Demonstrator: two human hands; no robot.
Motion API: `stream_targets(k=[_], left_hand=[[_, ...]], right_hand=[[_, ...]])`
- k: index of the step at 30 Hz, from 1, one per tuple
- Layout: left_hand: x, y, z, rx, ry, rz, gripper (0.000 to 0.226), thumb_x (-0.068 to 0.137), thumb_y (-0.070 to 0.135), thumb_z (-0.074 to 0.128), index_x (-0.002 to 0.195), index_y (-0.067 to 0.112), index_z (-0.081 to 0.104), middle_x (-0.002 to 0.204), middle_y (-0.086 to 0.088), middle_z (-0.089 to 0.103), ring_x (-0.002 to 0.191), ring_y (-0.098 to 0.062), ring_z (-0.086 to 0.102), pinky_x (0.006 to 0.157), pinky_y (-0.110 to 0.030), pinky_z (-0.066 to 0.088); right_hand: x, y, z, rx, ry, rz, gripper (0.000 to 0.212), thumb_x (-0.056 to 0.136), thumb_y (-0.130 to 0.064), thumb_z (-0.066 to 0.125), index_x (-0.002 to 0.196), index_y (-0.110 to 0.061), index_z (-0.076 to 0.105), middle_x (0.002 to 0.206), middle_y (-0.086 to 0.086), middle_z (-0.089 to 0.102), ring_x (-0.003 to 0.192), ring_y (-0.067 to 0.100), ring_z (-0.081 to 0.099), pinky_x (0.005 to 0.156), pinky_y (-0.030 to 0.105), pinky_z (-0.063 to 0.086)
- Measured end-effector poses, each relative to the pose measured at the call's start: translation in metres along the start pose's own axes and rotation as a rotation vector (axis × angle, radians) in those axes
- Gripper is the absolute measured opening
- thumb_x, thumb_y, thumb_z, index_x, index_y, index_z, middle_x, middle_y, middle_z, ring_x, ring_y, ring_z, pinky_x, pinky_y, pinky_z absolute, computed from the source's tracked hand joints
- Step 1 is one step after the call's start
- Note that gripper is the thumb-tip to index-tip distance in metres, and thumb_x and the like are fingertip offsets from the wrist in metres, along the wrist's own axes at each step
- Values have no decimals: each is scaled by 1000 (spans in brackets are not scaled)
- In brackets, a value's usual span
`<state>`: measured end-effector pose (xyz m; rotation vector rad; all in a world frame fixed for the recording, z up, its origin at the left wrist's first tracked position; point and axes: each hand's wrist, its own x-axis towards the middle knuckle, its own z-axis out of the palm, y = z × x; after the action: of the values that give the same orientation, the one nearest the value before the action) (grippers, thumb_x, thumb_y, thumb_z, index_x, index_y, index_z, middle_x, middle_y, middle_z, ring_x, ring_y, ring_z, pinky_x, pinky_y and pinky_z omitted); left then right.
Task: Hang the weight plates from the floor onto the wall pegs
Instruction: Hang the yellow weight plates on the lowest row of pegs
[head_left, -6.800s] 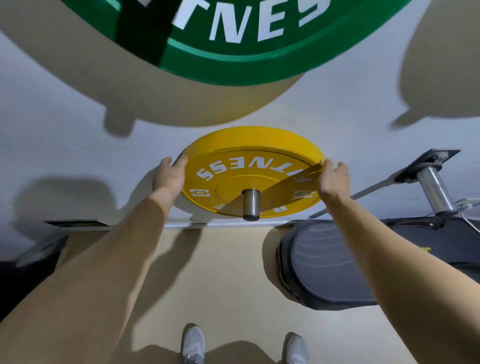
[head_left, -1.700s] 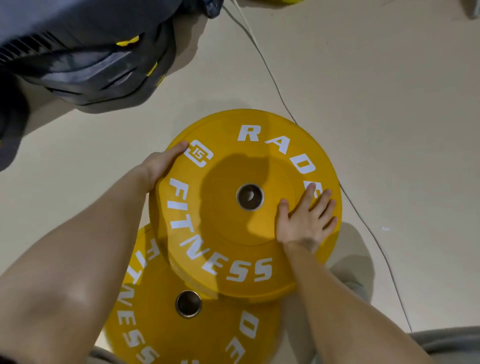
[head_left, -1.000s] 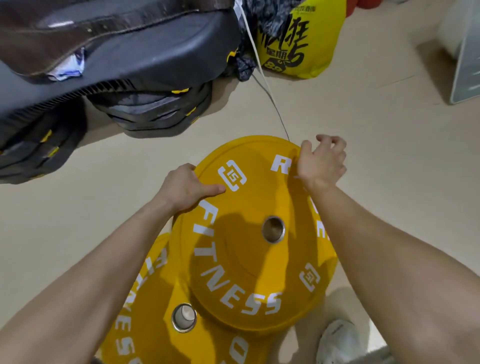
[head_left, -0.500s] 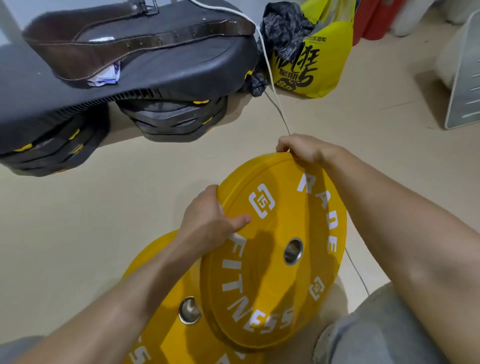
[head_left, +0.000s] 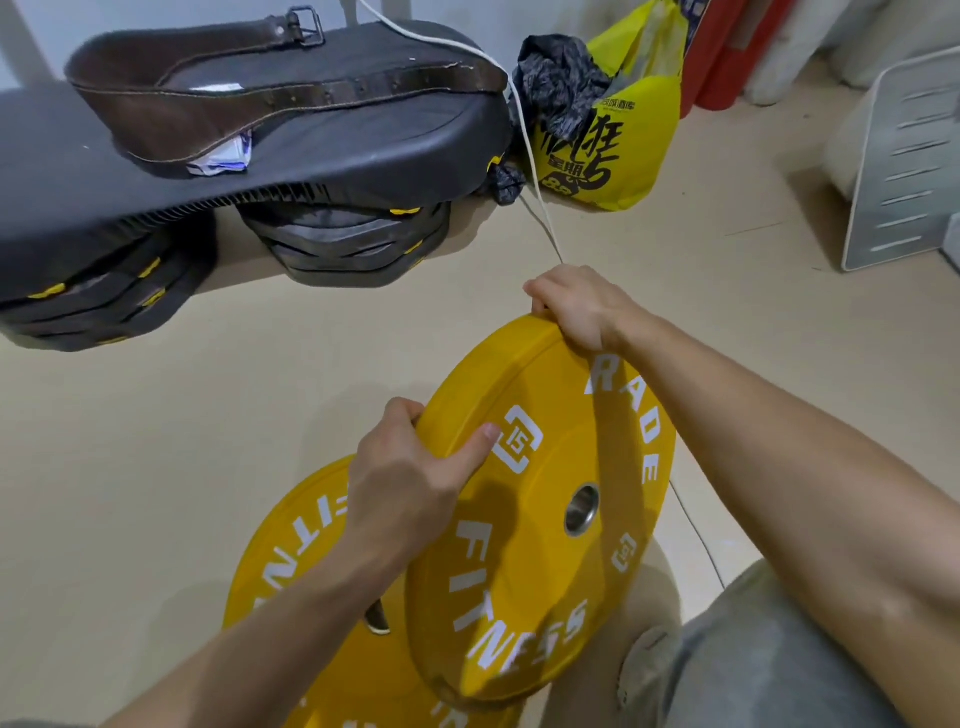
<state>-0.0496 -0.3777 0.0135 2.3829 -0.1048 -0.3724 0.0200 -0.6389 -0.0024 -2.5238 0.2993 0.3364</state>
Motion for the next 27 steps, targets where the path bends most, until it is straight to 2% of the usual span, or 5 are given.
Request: stream_targets(k=[3, 9, 14, 20, 27], left_hand=[[-2, 7, -15, -19, 7, 57, 78, 63, 86, 60, 109, 22, 56, 88, 9, 66, 82, -17, 64, 77, -44, 54], [11, 32, -51, 4, 82, 162, 75, 63, 79, 70, 115, 28, 53, 101, 9, 63, 93, -17, 61, 83, -44, 55], [39, 34, -69, 109, 210, 332, 70, 62, 70, 79, 112, 26, 57, 94, 13, 57, 86, -13, 56, 73, -32, 46], [92, 20, -94, 160, 166, 395, 74, 61, 60, 85, 120, 24, 61, 104, 12, 57, 96, -13, 56, 80, -29, 46], [156, 23, -99, 92, 80, 419, 70, 62, 58, 86, 121, 31, 60, 112, 12, 60, 103, -13, 55, 84, -28, 45]], right_hand=[[-1, -16, -17, 20, 88, -63, 57, 71, -64, 22, 68, -19, 58, 82, -4, 60, 88, 25, 56, 85, 52, 46], [4, -44, -65, 54, 376, -215, 54, 78, -57, 29, 72, -8, 52, 75, 8, 57, 81, 31, 54, 77, 58, 45], [2, -52, -65, 137, 615, -266, 43, 85, -46, 34, 72, -8, 48, 65, 4, 47, 72, 29, 50, 65, 51, 43], [15, -63, -26, 226, 746, -158, 33, 94, -35, 37, 73, -12, 49, 66, 4, 52, 65, 25, 46, 56, 35, 19], [52, -53, -22, 250, 784, -44, 32, 96, -34, 39, 71, -18, 47, 61, -8, 46, 59, 8, 41, 50, 29, 20]])
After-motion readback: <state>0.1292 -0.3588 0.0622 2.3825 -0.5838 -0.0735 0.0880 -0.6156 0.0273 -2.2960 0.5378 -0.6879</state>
